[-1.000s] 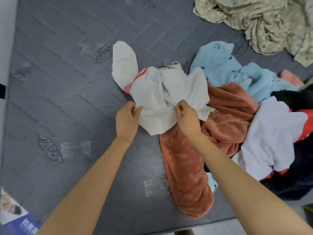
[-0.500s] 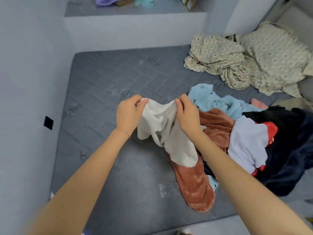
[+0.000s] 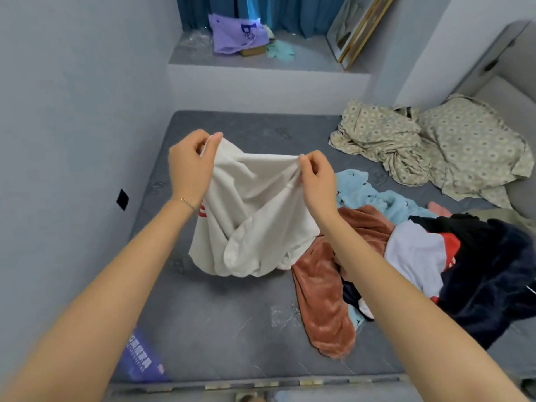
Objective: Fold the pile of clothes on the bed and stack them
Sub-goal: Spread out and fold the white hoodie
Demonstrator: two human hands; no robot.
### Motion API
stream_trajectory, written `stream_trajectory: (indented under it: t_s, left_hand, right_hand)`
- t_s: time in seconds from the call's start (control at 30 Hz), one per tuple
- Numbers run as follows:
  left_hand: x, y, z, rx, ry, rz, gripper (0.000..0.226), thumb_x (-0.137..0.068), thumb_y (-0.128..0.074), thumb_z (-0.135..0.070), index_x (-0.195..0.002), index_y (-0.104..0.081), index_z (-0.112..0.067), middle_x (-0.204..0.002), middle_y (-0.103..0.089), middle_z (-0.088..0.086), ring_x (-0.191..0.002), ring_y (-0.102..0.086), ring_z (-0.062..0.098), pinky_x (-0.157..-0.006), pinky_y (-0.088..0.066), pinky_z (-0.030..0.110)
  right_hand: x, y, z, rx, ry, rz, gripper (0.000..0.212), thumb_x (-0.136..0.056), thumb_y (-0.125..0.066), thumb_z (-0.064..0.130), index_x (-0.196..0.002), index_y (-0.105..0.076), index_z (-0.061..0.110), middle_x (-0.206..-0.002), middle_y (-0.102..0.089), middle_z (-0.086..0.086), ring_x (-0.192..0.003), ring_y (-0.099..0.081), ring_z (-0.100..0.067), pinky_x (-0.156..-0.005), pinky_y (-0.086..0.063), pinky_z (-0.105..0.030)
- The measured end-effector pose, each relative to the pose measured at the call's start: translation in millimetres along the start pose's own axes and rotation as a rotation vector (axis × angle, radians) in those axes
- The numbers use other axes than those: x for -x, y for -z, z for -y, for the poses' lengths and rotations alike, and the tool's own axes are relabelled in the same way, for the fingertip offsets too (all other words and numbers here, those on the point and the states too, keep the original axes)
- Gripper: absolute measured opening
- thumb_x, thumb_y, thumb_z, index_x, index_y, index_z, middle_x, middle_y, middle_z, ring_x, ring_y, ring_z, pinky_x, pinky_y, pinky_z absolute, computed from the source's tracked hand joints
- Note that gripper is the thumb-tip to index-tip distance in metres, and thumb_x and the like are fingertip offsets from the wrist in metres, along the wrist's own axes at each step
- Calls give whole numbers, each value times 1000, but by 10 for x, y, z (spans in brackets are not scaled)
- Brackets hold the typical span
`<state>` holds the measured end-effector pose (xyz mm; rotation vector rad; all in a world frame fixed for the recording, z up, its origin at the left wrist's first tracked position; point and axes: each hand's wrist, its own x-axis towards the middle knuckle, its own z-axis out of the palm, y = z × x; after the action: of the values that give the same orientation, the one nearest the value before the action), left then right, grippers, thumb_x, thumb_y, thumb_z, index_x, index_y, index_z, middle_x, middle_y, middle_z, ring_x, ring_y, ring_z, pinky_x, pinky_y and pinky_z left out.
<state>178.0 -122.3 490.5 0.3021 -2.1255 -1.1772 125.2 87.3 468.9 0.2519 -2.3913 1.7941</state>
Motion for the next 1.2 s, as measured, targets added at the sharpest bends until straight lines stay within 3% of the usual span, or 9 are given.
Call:
stream_trajectory:
  t_s: [0.2, 0.37, 0.47, 0.67, 0.77, 0.93, 1.1, 1.2]
  left_hand:
    - [-174, 511, 26, -46, -25, -122, 43, -96, -56, -28, -63, -38, -8, -57, -26, -7, -52, -27, 4, -52, -24, 19]
    - [-160, 550, 553, -140, 16, 45, 46, -95, -57, -30, -61, -38, -6, -55, -29, -5, -52, -29, 6, -53, -25, 20]
    - [-80, 556, 978, -191, 67, 134, 47, -94, -59, -32, -59, -35, -12, -55, -30, -4, -52, -29, 9, -55, -25, 27]
    - [131, 439, 1610, -188, 180, 265, 50, -94, -61, -28, -57, -29, -21, -54, -28, -4, -51, -27, 9, -52, -24, 23]
    - [263, 250, 1857, -156, 263, 291, 50, -94, -61, -26, -58, -27, -20, -56, -25, -5, -52, -26, 10, -52, -22, 23]
    - [533, -73, 2356, -153, 397, 331, 47, -95, -61, -27, -59, -32, -16, -57, -29, -2, -54, -26, 10, -54, -26, 23]
    - [908, -504, 3058, -140, 578, 301, 40, -94, -58, -28, -72, -52, 4, -69, -51, 23, -62, -41, 20, -65, -41, 36]
    - [1114, -791, 3366, -138, 621, 295, 25, -97, -55, -25, -79, -61, -9, -77, -63, 12, -76, -59, 30, -79, -51, 49]
  right_hand:
    - [133, -207, 260, -28, 57, 74, 29, -97, -51, 23, -74, -45, 6, -64, -43, 7, -64, -42, -11, -64, -39, -30]
    - [282, -639, 95, 82, 25, 171, 30, -98, -51, 21, -73, -45, 4, -63, -42, 6, -59, -37, -4, -58, -32, -22]
    - [424, -897, -181, 144, -64, 201, 32, -98, -52, 21, -68, -43, 13, -60, -41, 8, -57, -38, -3, -56, -31, -20]
    - [622, -1241, -726, 183, -224, 156, 32, -95, -59, 25, -67, -45, 18, -59, -44, 9, -54, -41, -1, -54, -32, -18]
    - [694, -1323, -1049, 183, -304, 136, 29, -94, -62, 25, -70, -50, 12, -60, -46, 8, -53, -41, -3, -54, -33, -19]
    - [618, -1502, -1675, 201, -409, 137, 28, -93, -64, 26, -76, -59, 5, -74, -60, -1, -70, -53, -12, -62, -38, -21]
    - [511, -1632, -2415, 147, -462, 160, 24, -93, -64, 23, -77, -58, 6, -74, -58, 9, -78, -55, -7, -70, -39, -15]
    - [457, -1679, -2839, 118, -433, 219, 16, -93, -63, 16, -80, -62, 8, -78, -62, 14, -82, -57, -3, -75, -40, -14]
